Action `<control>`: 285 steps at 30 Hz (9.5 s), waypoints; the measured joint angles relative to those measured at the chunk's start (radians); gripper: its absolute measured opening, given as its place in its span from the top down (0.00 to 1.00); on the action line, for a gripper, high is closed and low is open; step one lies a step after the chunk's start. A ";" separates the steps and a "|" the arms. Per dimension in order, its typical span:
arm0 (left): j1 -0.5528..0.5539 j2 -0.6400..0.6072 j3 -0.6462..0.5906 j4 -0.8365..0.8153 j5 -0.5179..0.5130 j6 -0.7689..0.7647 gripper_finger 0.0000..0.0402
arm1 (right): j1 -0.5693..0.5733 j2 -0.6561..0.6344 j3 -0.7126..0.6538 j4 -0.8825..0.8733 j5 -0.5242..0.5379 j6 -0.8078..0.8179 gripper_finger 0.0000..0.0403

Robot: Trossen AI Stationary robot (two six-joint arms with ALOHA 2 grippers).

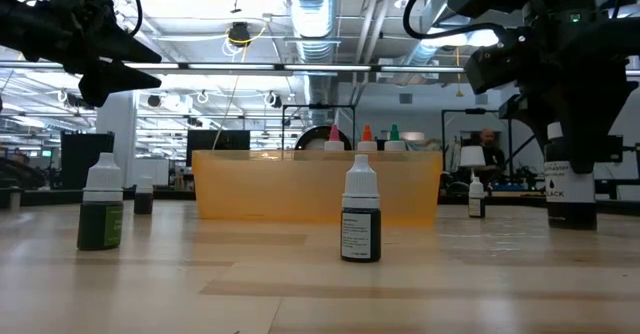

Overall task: Pick & Place food coloring
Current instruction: Put the large black food coloring bottle into the orange bin, then put the large red food coloring bottle into the orange bin

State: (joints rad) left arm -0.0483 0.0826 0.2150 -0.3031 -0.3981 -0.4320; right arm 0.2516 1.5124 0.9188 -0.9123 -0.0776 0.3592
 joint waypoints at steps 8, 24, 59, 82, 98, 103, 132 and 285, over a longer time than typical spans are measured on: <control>0.000 0.000 0.000 -0.004 0.000 0.000 0.42 | 0.000 -0.001 0.000 0.000 0.000 0.031 0.62; 0.000 0.000 0.000 -0.086 -0.006 0.000 0.42 | -0.015 -0.009 0.327 -0.089 0.056 -0.096 0.62; 0.000 0.000 0.000 -0.160 -0.005 -0.002 0.42 | -0.104 -0.002 0.627 0.439 0.221 -0.595 0.60; 0.000 0.000 0.000 -0.163 -0.007 -0.002 0.42 | -0.241 0.192 0.627 0.391 0.234 -0.509 0.64; 0.001 0.009 0.000 -0.174 -0.011 -0.005 0.42 | -0.295 0.362 0.750 0.144 0.234 -0.443 0.63; 0.001 0.016 0.001 -0.185 -0.021 -0.008 0.42 | -0.301 0.451 0.872 0.016 0.233 -0.445 0.64; 0.001 0.016 0.000 -0.181 -0.032 -0.009 0.42 | -0.347 0.616 0.954 -0.037 0.235 -0.522 0.63; 0.002 0.016 0.000 -0.050 0.080 -0.089 0.42 | -0.075 -0.329 0.170 -0.043 0.389 -0.001 0.50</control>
State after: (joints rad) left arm -0.0467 0.0982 0.2146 -0.3528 -0.3184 -0.5209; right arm 0.1768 1.1834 1.0892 -0.9553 0.3112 0.3580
